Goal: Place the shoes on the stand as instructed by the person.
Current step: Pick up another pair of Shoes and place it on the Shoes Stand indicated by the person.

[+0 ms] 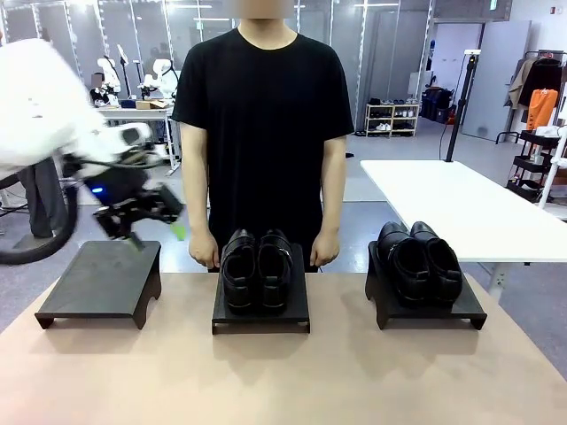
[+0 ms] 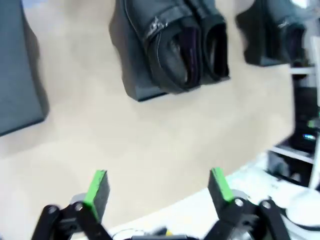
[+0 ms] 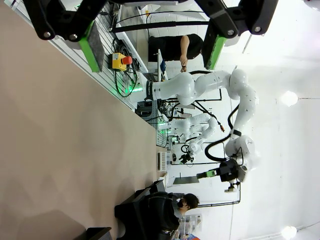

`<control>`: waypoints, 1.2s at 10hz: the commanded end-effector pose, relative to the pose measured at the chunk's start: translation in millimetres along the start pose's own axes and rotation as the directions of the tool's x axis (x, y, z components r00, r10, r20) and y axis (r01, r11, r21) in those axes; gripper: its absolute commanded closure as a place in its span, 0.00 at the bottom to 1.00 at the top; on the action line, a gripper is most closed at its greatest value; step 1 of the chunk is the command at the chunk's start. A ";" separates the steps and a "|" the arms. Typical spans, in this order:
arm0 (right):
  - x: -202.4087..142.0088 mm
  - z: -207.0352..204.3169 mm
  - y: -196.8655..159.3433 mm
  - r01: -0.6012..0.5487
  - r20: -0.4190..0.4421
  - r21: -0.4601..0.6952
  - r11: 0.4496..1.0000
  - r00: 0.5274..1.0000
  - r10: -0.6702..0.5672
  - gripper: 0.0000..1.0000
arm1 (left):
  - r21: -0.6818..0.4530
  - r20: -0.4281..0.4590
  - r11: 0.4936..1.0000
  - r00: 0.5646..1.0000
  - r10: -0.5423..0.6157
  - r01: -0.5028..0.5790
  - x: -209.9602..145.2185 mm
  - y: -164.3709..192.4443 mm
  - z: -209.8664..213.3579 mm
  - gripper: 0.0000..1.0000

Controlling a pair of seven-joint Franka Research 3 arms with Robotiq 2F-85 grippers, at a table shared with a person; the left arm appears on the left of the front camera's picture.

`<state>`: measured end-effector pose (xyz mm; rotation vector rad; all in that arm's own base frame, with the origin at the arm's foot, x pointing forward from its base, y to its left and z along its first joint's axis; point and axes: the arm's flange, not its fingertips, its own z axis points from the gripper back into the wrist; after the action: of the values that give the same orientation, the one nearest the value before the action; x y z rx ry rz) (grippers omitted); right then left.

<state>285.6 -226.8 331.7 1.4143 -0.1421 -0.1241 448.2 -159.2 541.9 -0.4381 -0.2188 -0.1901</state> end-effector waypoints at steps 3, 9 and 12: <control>-4.3 -1.5 0.9 -0.004 -0.003 -0.017 1.000 1.000 0.004 0.00 | -0.413 0.042 0.911 0.999 0.027 -0.007 -55.7 97.4 28.1 0.00; -4.3 -1.5 0.9 -0.004 -0.003 -0.017 1.000 1.000 0.004 0.00 | -0.795 -0.033 0.601 0.995 0.098 -0.086 -169.5 224.9 9.7 0.00; -4.3 -1.5 0.9 -0.004 -0.003 -0.017 1.000 1.000 0.004 0.00 | -0.850 -0.075 0.503 0.981 0.177 -0.156 -218.2 278.4 -7.1 0.00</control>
<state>285.5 -227.0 331.7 1.4141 -0.1423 -0.1244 300.8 100.8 375.8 -1.4474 -0.0947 -0.0820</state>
